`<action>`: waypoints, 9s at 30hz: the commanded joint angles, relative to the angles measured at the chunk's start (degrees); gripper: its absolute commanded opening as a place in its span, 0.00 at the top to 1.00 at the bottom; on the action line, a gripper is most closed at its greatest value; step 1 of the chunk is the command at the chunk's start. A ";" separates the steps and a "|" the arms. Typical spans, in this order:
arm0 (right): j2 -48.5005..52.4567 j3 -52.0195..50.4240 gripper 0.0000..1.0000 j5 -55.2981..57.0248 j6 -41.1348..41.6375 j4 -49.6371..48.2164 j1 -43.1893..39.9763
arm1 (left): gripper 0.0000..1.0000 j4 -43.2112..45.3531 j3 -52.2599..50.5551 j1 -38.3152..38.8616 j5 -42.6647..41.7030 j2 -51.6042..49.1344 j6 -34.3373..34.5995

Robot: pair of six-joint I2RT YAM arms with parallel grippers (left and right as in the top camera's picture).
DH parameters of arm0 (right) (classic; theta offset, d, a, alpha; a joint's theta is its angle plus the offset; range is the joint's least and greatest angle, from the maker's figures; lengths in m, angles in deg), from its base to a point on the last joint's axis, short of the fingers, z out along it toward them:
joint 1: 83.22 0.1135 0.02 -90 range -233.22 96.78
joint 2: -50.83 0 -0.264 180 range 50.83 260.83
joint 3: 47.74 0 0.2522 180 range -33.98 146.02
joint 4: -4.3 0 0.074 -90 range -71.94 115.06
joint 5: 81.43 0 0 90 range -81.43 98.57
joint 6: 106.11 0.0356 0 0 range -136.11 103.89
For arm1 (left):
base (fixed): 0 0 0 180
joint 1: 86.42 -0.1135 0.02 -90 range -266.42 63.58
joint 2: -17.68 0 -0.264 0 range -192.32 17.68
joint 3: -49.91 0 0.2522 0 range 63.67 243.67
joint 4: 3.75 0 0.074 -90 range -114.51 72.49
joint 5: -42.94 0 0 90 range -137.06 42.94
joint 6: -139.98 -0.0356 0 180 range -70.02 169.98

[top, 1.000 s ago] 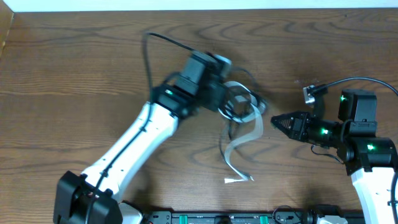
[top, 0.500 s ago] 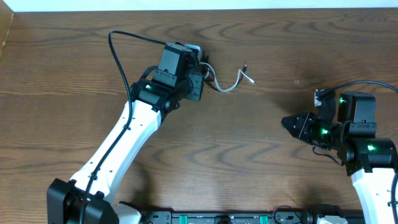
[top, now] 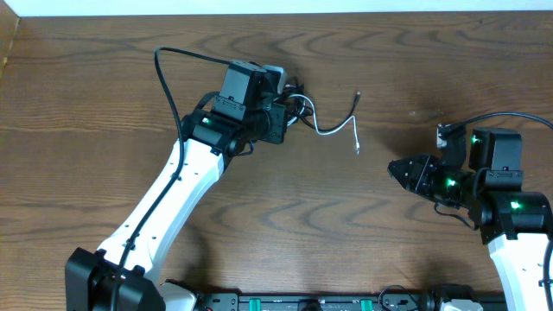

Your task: Untangle cables

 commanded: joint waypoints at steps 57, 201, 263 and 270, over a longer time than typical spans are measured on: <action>-0.57 0.42 0.01 11.91 13.40 13.92 -0.24 | 0.92 2.08 0.22 18.25 -26.18 21.33 6.27; -0.57 0.42 0.01 12.04 13.40 11.78 -0.24 | 0.34 -1.22 -11.82 14.47 -7.58 4.76 2.36; -0.57 0.42 0.01 12.09 13.38 11.72 -0.24 | 0.34 5.95 -11.74 9.68 -14.12 -1.49 -0.24; -0.57 0.42 0.01 13.05 13.46 6.67 -0.24 | 0.20 0.09 -11.82 13.75 -7.15 1.09 -3.89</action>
